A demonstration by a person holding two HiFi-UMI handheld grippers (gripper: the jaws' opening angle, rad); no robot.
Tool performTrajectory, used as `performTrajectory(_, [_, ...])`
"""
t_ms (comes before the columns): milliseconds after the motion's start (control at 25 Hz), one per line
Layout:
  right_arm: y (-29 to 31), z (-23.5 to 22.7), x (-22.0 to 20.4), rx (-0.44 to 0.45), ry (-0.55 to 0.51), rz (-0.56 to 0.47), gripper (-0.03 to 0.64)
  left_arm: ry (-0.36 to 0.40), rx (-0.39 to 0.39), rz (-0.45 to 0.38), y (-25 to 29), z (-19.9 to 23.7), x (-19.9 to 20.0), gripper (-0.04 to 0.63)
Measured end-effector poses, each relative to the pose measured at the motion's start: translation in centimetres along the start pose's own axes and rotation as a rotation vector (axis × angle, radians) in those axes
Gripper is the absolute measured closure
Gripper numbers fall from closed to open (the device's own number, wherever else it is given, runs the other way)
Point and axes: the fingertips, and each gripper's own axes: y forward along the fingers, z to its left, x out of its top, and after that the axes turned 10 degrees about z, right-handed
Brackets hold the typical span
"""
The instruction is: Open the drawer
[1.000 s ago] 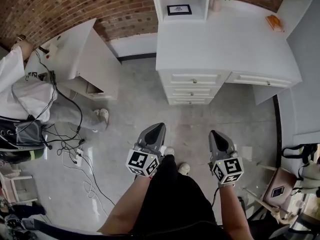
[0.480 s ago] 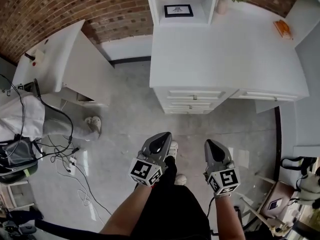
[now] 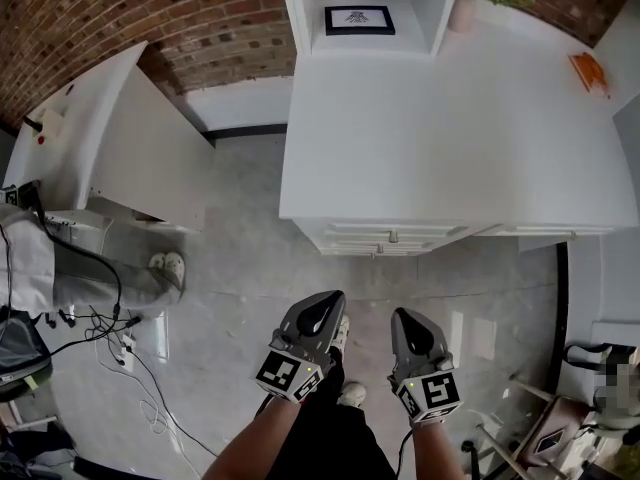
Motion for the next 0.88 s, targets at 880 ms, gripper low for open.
performTrajectory(880, [8.4, -5.0, -0.3, -0.101, -0.006, -0.056, 0.571, -0.019, -0.011, -0.016, 8.2, 1.9, -4.0, 0.592])
